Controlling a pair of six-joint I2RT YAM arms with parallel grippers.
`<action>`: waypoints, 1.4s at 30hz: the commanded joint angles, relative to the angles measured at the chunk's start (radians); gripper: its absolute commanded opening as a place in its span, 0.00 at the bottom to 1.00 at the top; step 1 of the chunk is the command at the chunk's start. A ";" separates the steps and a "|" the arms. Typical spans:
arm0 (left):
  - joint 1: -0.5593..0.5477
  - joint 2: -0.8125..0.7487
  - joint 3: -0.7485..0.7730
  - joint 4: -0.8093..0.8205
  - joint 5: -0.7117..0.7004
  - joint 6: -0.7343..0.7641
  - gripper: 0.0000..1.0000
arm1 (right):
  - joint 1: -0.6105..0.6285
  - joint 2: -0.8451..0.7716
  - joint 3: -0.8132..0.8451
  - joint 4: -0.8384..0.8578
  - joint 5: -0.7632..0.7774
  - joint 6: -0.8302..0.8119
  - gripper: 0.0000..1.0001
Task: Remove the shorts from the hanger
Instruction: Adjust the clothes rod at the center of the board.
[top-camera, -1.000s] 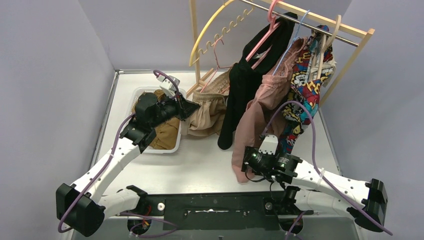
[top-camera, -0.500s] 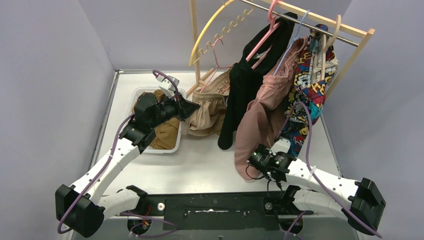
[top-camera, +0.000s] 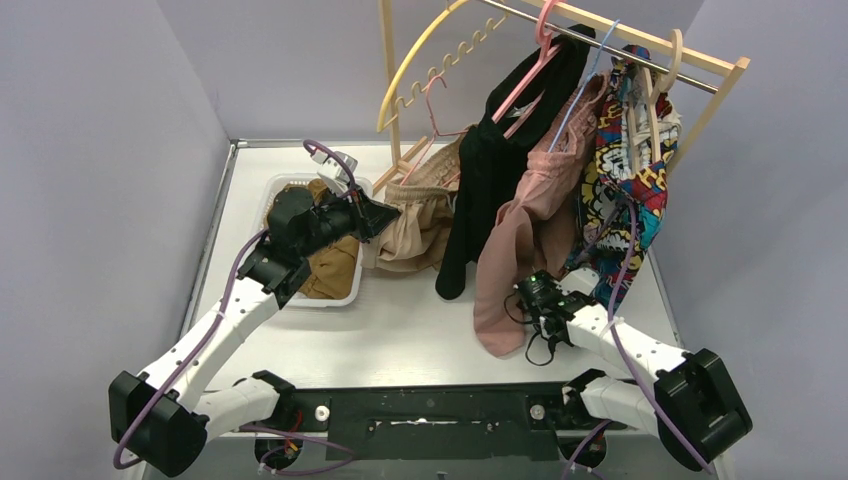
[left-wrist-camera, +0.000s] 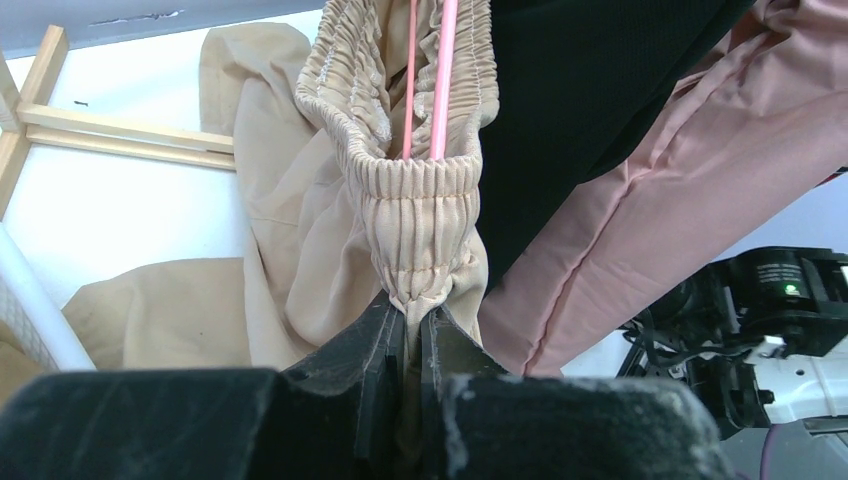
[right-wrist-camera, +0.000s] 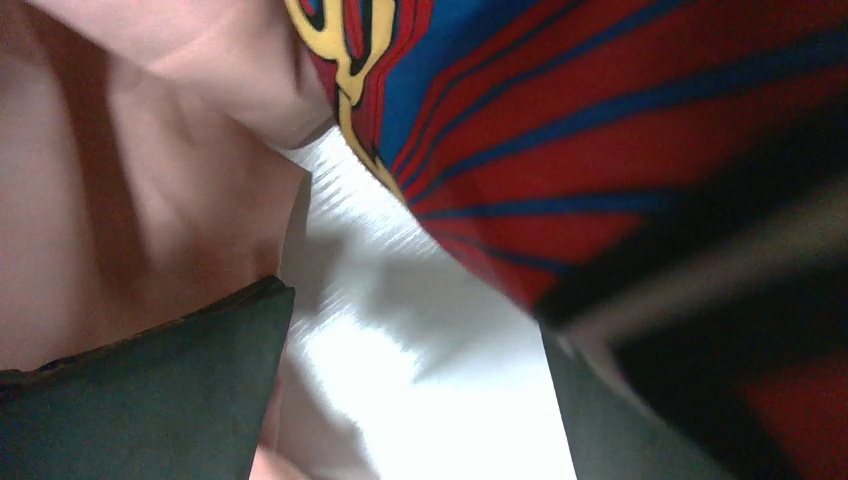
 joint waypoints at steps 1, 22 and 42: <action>-0.007 -0.044 0.025 0.079 0.010 -0.003 0.00 | -0.093 0.023 -0.067 0.236 -0.023 -0.103 0.98; -0.011 -0.101 -0.001 0.005 0.019 0.002 0.00 | -0.574 0.238 0.097 0.575 -0.459 -0.602 0.85; -0.022 -0.187 -0.021 -0.051 0.014 -0.009 0.00 | -0.595 -0.236 0.082 0.225 -0.651 -0.578 0.99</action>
